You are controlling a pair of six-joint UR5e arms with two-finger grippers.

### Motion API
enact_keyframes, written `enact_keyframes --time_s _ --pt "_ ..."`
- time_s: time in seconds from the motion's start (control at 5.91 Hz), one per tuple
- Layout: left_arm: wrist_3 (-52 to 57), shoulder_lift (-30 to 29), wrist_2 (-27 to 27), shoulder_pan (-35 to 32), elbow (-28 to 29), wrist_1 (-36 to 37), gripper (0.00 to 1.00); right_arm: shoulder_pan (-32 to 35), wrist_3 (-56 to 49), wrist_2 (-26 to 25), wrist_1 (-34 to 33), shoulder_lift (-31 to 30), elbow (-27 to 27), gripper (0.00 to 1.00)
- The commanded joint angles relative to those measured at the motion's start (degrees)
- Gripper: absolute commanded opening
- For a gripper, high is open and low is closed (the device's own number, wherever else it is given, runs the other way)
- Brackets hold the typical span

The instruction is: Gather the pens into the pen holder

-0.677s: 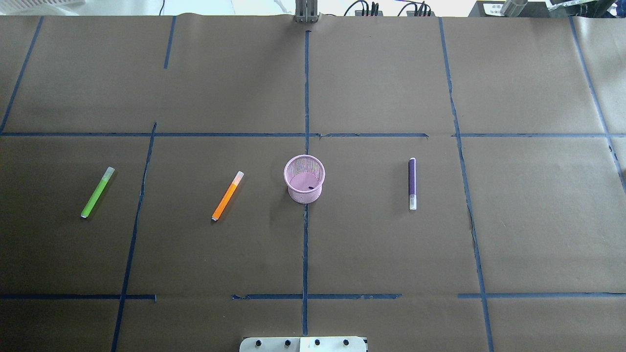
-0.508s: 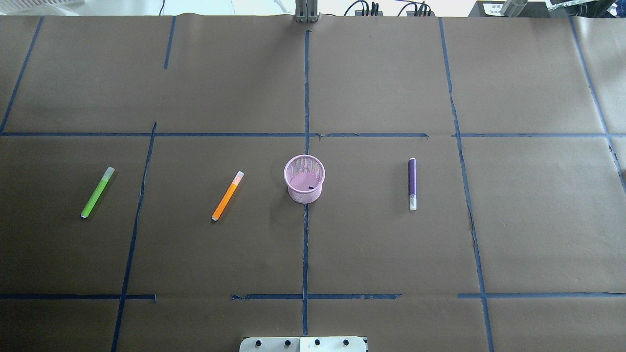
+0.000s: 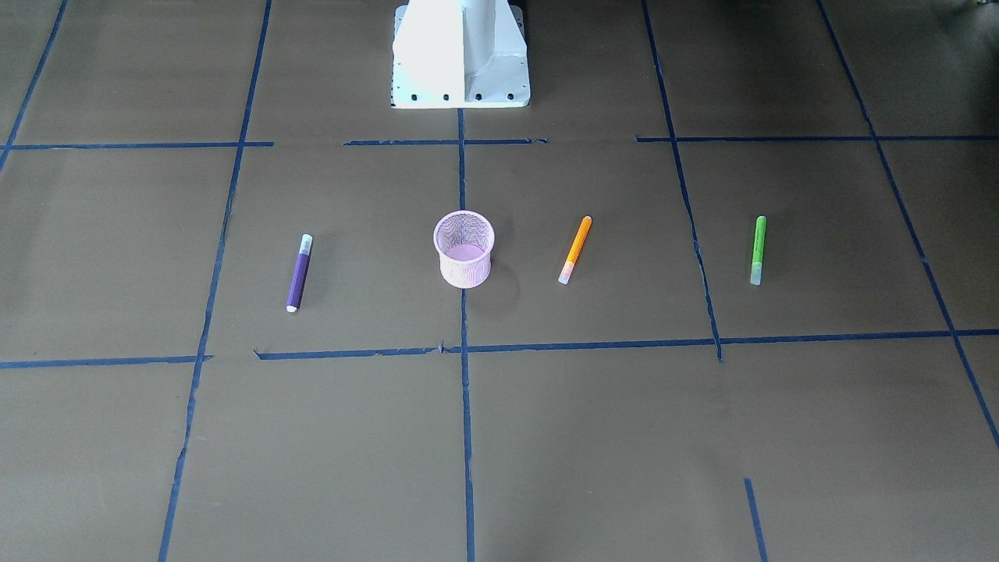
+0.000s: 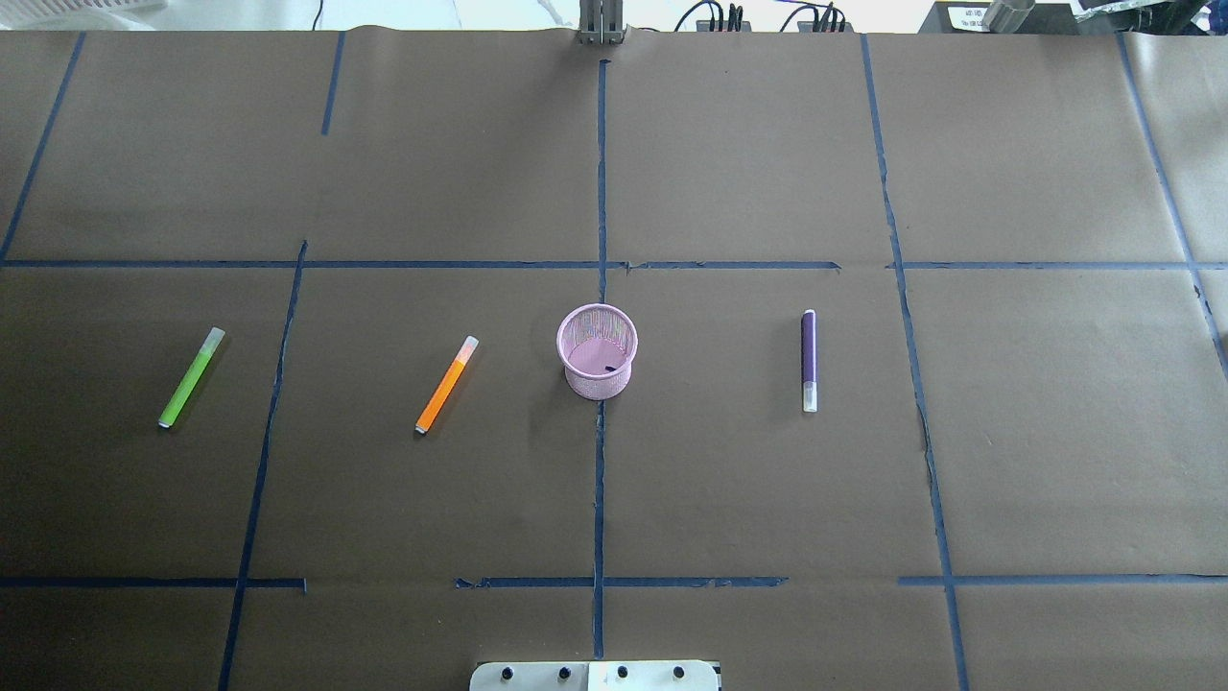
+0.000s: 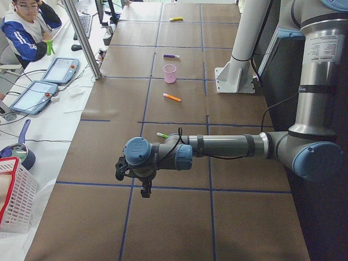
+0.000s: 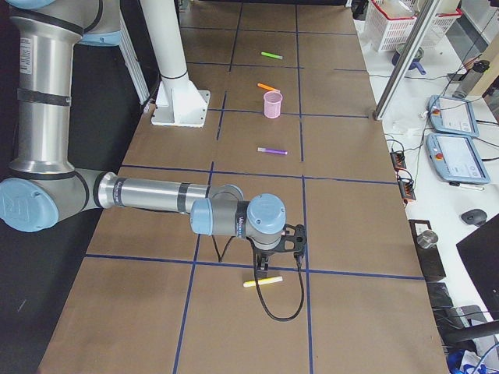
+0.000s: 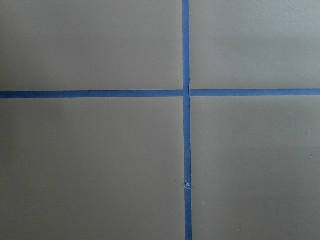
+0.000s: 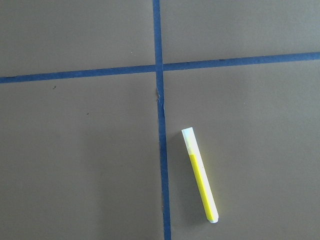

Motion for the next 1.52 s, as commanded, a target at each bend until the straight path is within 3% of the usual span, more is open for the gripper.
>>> enact_keyframes --time_s 0.0,0.85,1.02,1.18,1.35 --pt "0.0 -0.09 0.0 0.0 0.0 -0.02 1.0 0.01 -0.02 0.0 -0.07 -0.03 -0.13 1.0" --pt "0.43 -0.61 0.09 0.09 -0.44 -0.55 1.0 0.01 -0.02 0.0 0.02 -0.03 -0.3 1.0" --pt "0.53 -1.14 0.09 1.13 -2.96 -0.64 1.0 0.01 -0.02 0.0 0.02 -0.03 -0.21 1.0" --pt "0.53 -1.32 -0.09 5.93 -6.56 -0.38 1.0 0.01 -0.02 0.0 -0.07 -0.03 -0.3 1.0" --pt "0.44 -2.71 -0.44 10.76 -6.5 0.06 1.0 -0.08 -0.02 0.0 -0.07 -0.03 -0.3 1.0"
